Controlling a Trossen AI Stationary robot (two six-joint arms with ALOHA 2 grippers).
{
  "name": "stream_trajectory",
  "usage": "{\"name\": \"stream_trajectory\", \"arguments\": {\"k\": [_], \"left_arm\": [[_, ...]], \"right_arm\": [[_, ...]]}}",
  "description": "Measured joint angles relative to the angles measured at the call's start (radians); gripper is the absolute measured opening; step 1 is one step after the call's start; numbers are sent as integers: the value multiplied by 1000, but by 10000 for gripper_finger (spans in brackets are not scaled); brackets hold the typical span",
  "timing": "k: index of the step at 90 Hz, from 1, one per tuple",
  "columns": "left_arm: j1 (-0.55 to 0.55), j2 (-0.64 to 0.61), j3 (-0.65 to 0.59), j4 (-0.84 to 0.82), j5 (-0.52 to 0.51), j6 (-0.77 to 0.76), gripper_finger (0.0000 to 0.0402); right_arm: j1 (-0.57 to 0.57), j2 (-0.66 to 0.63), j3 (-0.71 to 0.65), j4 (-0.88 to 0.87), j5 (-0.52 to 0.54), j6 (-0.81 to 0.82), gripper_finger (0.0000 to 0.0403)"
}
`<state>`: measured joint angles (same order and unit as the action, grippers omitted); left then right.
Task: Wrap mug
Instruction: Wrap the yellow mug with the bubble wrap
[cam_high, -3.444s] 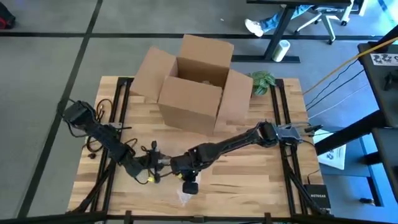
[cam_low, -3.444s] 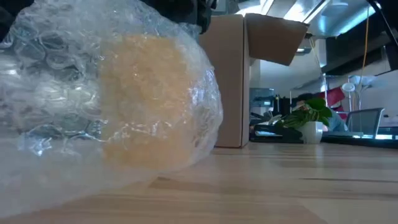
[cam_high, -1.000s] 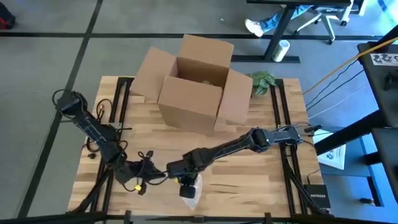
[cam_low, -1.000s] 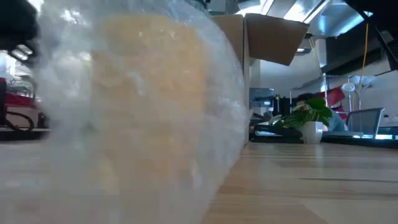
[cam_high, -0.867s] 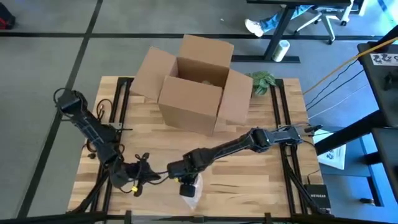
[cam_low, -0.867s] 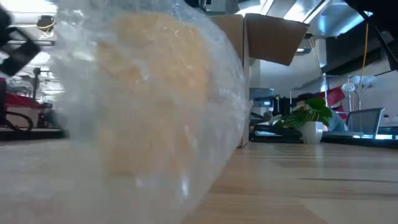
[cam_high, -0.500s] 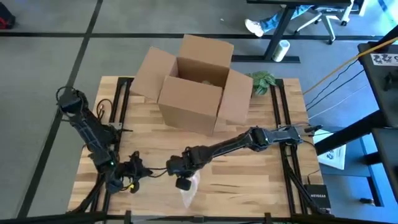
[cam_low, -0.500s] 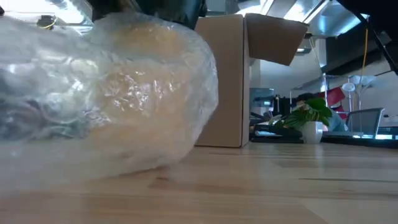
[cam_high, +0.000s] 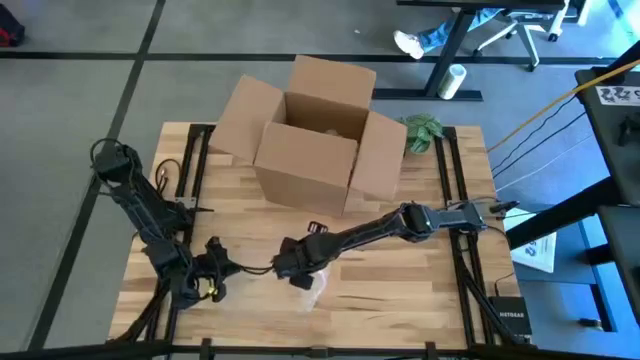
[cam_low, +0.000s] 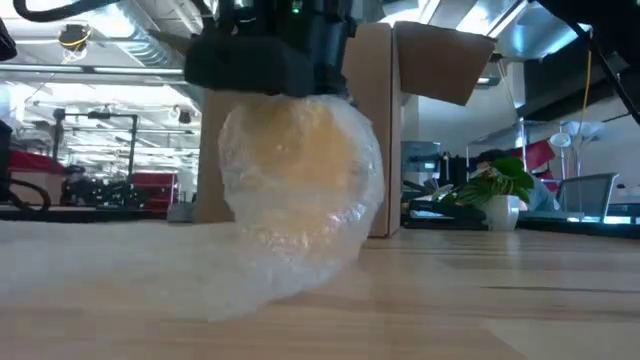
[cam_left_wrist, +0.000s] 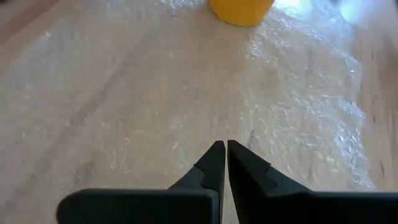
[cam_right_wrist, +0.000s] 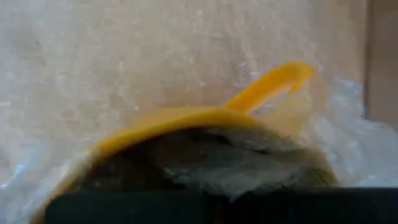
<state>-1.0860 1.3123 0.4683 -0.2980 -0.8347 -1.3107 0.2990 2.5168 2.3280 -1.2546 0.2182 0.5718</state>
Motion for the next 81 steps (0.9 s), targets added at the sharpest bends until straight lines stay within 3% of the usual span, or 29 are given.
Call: {"name": "stream_trajectory", "arguments": {"k": [29,57,81], "left_arm": [[-33,-40,0,2,217,44,0],[-54,-42,0,132,261,162,33],[-53,-42,0,136,273,116,90]], "right_arm": [[1,0,0,33,-52,-24,0],[1,-1,0,64,-71,-25,0],[1,-1,0,66,-79,-26,0]]}}
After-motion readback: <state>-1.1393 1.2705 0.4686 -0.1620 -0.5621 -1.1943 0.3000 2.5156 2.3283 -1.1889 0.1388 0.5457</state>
